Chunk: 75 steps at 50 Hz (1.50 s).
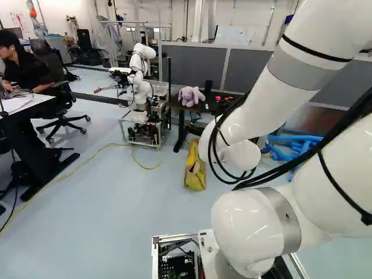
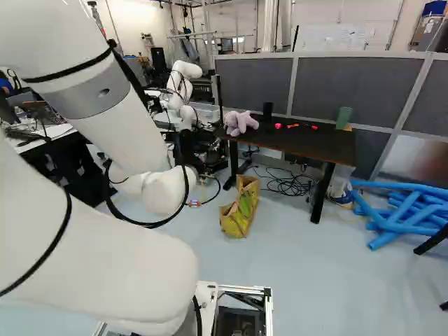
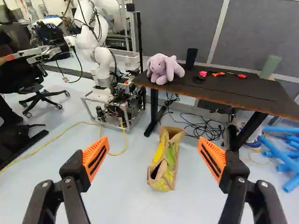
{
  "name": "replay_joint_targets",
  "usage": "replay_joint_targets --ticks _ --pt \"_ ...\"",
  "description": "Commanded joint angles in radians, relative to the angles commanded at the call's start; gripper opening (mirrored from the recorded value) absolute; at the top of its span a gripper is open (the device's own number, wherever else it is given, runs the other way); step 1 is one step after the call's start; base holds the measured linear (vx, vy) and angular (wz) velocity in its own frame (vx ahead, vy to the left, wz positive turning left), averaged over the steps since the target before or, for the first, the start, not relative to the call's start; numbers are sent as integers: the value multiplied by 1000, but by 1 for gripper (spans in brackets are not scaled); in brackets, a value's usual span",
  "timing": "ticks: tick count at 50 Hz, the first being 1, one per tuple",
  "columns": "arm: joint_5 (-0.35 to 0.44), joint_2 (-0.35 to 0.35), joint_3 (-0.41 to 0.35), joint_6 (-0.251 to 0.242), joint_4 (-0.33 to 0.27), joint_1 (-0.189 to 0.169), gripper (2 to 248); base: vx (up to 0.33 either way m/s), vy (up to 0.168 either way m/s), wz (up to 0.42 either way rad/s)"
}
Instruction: Pick up the bag on the ground and place it on the table
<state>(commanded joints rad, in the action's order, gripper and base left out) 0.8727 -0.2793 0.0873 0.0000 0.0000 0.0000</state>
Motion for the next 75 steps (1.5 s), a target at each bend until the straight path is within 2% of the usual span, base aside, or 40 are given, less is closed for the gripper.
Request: replay_joint_targets --ticks 45,57,75 --pt "0 0 0 0 0 0 247 192 -29 -8" --pt "-11 53 45 0 0 0 247 44 2 0" --pt "-69 123 108 0 0 -9 247 0 0 0"
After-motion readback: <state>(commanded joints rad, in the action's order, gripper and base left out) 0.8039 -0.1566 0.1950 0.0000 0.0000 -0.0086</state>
